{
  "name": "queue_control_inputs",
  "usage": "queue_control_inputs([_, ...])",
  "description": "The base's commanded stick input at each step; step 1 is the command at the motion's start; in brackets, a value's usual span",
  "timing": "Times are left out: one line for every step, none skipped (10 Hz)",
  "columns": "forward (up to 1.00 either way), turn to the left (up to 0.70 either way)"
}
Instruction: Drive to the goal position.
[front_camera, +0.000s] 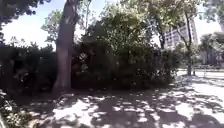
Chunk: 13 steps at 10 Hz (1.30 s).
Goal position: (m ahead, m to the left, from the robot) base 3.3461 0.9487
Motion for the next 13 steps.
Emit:
queue_control_inputs([0.45, 0.27])
queue_control_inputs([0.45, 0.24])
queue_control_inputs([0.45, 0.04])
queue_control_inputs([0.45, 0.00])
queue_control_inputs([0.45, 0.00])
queue_control_inputs([0.45, 0.00])
queue_control_inputs([0.45, 0.00])
queue_control_inputs([0.45, 0.00])
queue_control_inputs([0.45, 0.00])
queue_control_inputs([0.45, 0.00])
queue_control_inputs([0.27, -0.04])
queue_control_inputs([0.03, -0.40])
queue_control_inputs([0.00, -0.45])
